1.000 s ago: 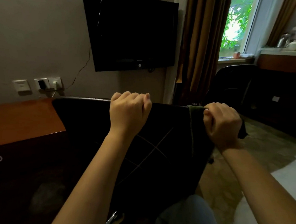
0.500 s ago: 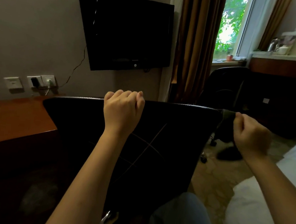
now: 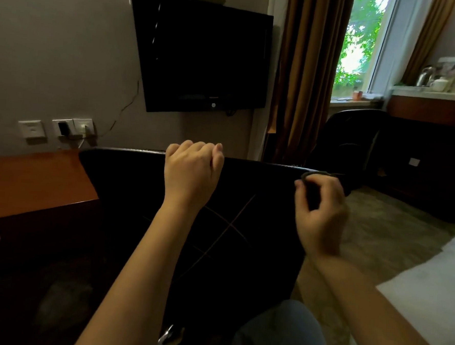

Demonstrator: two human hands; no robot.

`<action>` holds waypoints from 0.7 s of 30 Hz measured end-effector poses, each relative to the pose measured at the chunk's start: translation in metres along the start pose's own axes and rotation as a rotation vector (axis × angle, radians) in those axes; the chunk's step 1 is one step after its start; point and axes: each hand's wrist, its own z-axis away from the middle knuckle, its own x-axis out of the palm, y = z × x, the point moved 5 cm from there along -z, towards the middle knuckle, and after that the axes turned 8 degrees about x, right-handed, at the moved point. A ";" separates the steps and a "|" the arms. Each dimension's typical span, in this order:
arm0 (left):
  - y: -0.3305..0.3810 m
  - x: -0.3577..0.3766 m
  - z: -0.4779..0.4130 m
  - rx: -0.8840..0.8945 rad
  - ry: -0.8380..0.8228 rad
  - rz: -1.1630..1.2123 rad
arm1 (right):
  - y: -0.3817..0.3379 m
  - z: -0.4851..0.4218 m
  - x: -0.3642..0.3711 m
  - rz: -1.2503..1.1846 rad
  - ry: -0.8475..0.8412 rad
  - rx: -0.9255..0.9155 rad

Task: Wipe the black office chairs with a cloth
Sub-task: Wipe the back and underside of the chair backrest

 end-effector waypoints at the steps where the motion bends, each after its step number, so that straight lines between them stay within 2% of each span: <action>1: -0.001 0.000 0.000 0.002 0.001 0.005 | -0.002 0.009 0.009 0.027 -0.004 -0.078; 6: -0.001 0.003 0.001 -0.001 0.018 -0.002 | 0.026 0.060 0.041 0.278 -0.065 -0.293; 9: 0.001 0.005 0.002 0.004 0.041 -0.010 | 0.053 0.092 0.062 0.426 -0.303 -0.494; 11: 0.001 0.005 0.002 0.006 0.057 -0.012 | 0.063 0.099 0.064 0.466 -0.391 -0.588; 13: -0.001 0.004 0.002 0.006 0.072 -0.020 | 0.058 0.087 0.060 0.454 -0.375 -0.648; 16: -0.001 0.004 0.003 0.015 0.073 -0.021 | 0.025 0.049 0.052 0.383 -0.219 -0.692; 18: 0.000 0.005 0.003 0.012 0.066 -0.015 | 0.010 0.031 0.049 0.321 -0.163 -0.633; 21: 0.000 0.005 0.002 0.009 0.054 -0.021 | 0.004 0.032 0.058 0.326 -0.174 -0.578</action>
